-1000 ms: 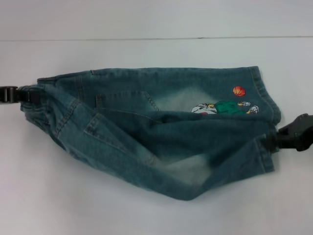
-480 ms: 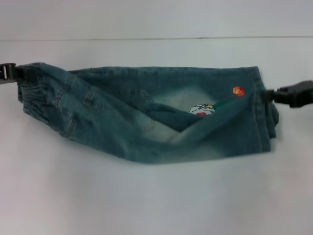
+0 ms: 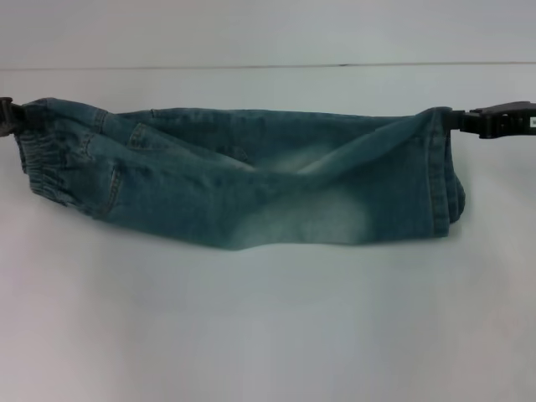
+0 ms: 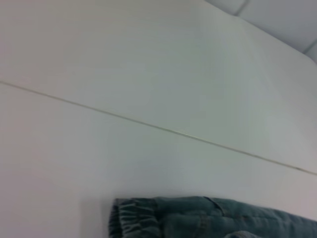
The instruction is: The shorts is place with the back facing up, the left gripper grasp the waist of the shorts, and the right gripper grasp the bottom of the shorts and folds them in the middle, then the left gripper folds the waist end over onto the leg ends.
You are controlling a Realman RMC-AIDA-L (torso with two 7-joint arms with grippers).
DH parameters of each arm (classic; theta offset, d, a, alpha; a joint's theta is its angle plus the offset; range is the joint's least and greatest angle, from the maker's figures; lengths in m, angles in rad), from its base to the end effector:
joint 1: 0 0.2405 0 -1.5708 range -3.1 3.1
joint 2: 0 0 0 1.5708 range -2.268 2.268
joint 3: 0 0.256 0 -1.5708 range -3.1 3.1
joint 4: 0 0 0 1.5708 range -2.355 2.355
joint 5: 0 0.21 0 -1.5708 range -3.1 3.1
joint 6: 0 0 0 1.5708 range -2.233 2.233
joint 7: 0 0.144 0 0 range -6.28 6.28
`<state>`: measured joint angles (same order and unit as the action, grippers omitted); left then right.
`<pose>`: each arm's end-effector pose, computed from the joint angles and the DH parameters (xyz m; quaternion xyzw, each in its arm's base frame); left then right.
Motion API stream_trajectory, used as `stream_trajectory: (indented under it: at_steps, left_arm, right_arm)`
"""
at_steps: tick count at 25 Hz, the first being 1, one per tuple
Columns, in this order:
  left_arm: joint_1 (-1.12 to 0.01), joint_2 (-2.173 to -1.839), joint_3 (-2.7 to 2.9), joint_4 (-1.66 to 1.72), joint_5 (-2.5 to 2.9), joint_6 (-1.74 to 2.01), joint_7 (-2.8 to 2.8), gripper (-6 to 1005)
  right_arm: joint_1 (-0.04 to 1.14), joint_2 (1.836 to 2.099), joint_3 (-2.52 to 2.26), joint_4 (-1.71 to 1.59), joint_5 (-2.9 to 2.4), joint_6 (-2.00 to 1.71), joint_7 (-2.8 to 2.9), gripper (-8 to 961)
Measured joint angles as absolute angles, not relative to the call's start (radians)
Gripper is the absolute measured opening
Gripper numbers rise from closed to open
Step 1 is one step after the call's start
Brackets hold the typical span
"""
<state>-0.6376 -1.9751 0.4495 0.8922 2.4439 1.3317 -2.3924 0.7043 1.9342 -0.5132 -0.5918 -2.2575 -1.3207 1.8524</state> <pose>-0.3066 0.3943 0.1124 -0.7330 -0.5897 -0.1637 0.2969 0.2823 0.4042 0.0618 -0.8670 0.4112 0.1663 0.2273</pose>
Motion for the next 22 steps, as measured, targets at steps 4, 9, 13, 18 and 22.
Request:
stream_trajectory:
  at_steps: [4, 9, 13, 18, 22]
  left_arm:
    - [-0.638, -1.976, 0.449, 0.851, 2.440, 1.275, -2.395, 84]
    - [-0.638, -1.985, 0.449, 0.834, 2.426, 1.210, -2.401, 85]
    - [-0.641, -1.992, 0.453, 0.812, 2.419, 1.161, -2.401, 85]
    - [-0.643, -1.995, 0.457, 0.796, 2.402, 1.118, -2.396, 85]
    - [-0.646, -2.003, 0.459, 0.786, 2.400, 1.088, -2.385, 86]
  right_arm:
    - [0.720, 1.941, -0.528, -0.565, -2.257, -1.222, 1.864, 4]
    - [0.722, 1.950, -0.532, -0.546, -2.255, -1.148, 1.855, 2]
    - [0.731, 1.968, -0.537, -0.545, -2.253, -1.103, 1.846, 2]
    - [0.756, 1.996, -0.586, -0.540, -2.251, -1.004, 1.839, 2]
    - [0.774, 2.013, -0.608, -0.538, -2.251, -0.942, 1.830, 3]
